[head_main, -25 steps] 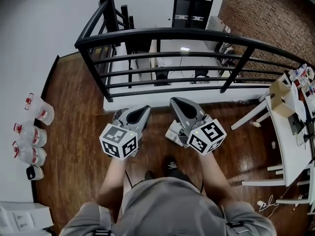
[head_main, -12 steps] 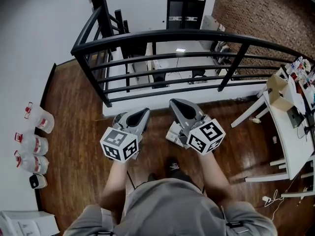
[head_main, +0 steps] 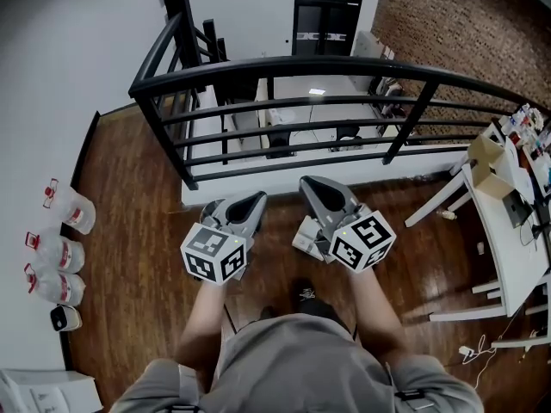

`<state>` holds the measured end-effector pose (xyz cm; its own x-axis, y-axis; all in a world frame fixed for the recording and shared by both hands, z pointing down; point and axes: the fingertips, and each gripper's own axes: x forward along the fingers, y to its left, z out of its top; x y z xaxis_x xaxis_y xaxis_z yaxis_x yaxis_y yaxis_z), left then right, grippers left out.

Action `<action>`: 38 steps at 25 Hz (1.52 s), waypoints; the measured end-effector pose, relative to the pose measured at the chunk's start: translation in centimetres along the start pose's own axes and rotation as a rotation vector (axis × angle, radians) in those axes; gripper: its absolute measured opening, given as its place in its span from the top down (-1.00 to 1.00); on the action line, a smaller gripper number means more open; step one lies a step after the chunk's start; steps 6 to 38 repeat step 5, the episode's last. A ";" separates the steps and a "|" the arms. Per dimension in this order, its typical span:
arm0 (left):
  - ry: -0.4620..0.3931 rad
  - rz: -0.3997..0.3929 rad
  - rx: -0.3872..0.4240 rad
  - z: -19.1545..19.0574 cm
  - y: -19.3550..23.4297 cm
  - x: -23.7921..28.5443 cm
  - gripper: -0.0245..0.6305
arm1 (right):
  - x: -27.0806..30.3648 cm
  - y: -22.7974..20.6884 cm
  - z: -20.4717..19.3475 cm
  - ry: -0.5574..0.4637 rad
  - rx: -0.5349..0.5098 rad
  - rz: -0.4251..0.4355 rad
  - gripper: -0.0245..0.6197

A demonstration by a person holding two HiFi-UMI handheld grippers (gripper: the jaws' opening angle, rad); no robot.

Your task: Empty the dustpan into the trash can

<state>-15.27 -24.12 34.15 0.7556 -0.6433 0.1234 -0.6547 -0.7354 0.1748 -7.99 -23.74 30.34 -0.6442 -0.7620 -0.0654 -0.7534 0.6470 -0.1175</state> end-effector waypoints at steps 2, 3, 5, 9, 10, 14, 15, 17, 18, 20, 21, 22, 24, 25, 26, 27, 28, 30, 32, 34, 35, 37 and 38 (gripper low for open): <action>0.000 -0.001 -0.001 0.0 0.3 -0.2 0.91 | 0.3 0.1 -0.1 0.003 0.001 -0.003 0.92; 0.001 -0.001 -0.003 0.0 0.5 -0.2 0.91 | 0.5 0.2 -0.2 0.004 0.001 -0.003 0.92; 0.003 -0.002 -0.006 -0.2 0.8 -0.4 0.91 | 0.9 0.3 -0.3 0.005 0.002 -0.003 0.92; 0.003 -0.002 -0.006 -0.2 0.8 -0.4 0.91 | 0.9 0.3 -0.3 0.005 0.002 -0.003 0.92; 0.003 -0.002 -0.006 -0.2 0.8 -0.4 0.91 | 0.9 0.3 -0.3 0.005 0.002 -0.003 0.92; 0.003 -0.002 -0.006 -0.2 0.8 -0.4 0.91 | 0.9 0.3 -0.3 0.005 0.002 -0.003 0.92; 0.003 -0.002 -0.006 -0.2 0.8 -0.4 0.91 | 0.9 0.3 -0.3 0.005 0.002 -0.003 0.92; 0.003 -0.002 -0.006 -0.2 0.8 -0.4 0.91 | 0.9 0.3 -0.3 0.005 0.002 -0.003 0.92; 0.003 -0.002 -0.006 -0.2 0.8 -0.4 0.91 | 0.9 0.3 -0.3 0.005 0.002 -0.003 0.92; 0.003 -0.002 -0.006 -0.2 0.8 -0.4 0.91 | 0.9 0.3 -0.3 0.005 0.002 -0.003 0.92; 0.003 -0.002 -0.006 -0.2 0.8 -0.4 0.91 | 0.9 0.3 -0.3 0.005 0.002 -0.003 0.92; 0.003 -0.002 -0.006 -0.2 0.8 -0.4 0.91 | 0.9 0.3 -0.3 0.005 0.002 -0.003 0.92; 0.003 -0.002 -0.006 -0.2 0.8 -0.4 0.91 | 0.9 0.3 -0.3 0.005 0.002 -0.003 0.92; 0.003 -0.002 -0.006 -0.2 0.8 -0.4 0.91 | 0.9 0.3 -0.3 0.005 0.002 -0.003 0.92; 0.003 -0.002 -0.006 -0.2 0.8 -0.4 0.91 | 0.9 0.3 -0.3 0.005 0.002 -0.003 0.92; 0.003 -0.002 -0.006 -0.2 0.8 -0.4 0.91 | 0.9 0.3 -0.3 0.005 0.002 -0.003 0.92; 0.003 -0.002 -0.006 -0.2 0.8 -0.4 0.91 | 0.9 0.3 -0.3 0.005 0.002 -0.003 0.92; 0.003 -0.002 -0.006 -0.2 0.8 -0.4 0.91 | 0.9 0.3 -0.3 0.005 0.002 -0.003 0.92; 0.003 -0.002 -0.006 -0.2 0.8 -0.4 0.91 | 0.9 0.3 -0.3 0.005 0.002 -0.003 0.92; 0.003 -0.002 -0.006 -0.2 0.8 -0.4 0.91 | 0.9 0.3 -0.3 0.005 0.002 -0.003 0.92; 0.003 -0.002 -0.006 -0.2 0.8 -0.4 0.91 | 0.9 0.3 -0.3 0.005 0.002 -0.003 0.92; 0.003 -0.002 -0.006 -0.2 0.8 -0.4 0.91 | 0.9 0.3 -0.3 0.005 0.002 -0.003 0.92; 0.003 -0.002 -0.006 -0.2 0.8 -0.4 0.91 | 0.9 0.3 -0.3 0.005 0.002 -0.003 0.92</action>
